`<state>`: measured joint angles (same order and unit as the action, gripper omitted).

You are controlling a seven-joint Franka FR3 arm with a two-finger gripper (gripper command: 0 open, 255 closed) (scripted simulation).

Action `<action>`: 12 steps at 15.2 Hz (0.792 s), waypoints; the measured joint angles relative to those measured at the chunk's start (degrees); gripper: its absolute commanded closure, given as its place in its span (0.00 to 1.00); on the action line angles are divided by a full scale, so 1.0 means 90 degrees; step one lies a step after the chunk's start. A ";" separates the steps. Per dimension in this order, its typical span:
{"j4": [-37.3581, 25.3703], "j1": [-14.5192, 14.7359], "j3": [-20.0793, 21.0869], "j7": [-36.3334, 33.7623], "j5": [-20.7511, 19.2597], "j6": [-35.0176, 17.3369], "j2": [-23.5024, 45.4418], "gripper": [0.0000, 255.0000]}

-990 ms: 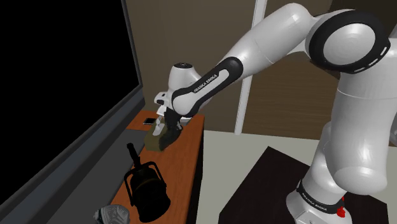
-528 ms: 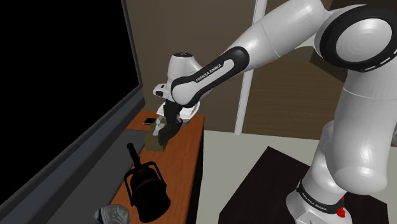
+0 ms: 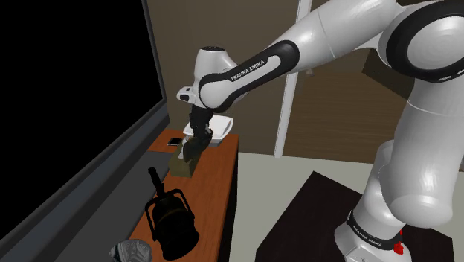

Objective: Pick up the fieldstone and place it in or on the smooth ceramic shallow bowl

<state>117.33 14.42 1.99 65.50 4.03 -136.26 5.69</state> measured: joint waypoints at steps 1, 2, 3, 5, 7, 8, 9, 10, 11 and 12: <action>-0.0046 -0.0005 -0.0004 0.0005 0.0000 0.0072 -0.0026 1.00; -0.0070 -0.0006 -0.0005 0.0000 -0.0003 0.0153 -0.0083 1.00; -0.0128 -0.0006 -0.0005 -0.0004 -0.0006 0.0224 -0.0097 1.00; -0.0233 -0.0003 -0.0004 -0.0024 -0.0016 0.0390 -0.0156 1.00; -0.0343 -0.0045 -0.0037 0.0053 0.0003 0.0516 -0.0169 1.00; -0.0528 -0.0097 -0.0078 0.0153 0.0026 0.0603 -0.0064 1.00; -0.0657 -0.0166 -0.0130 0.0286 0.0063 0.0673 0.0004 1.00; -0.0805 -0.0241 -0.0184 0.0429 0.0101 0.0740 0.0095 1.00; -0.0941 -0.0310 -0.0231 0.0558 0.0137 0.0783 0.0198 1.00; -0.1077 -0.0385 -0.0278 0.0700 0.0178 0.0820 0.0307 1.00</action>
<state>107.64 10.96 -0.52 71.80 5.63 -128.88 8.45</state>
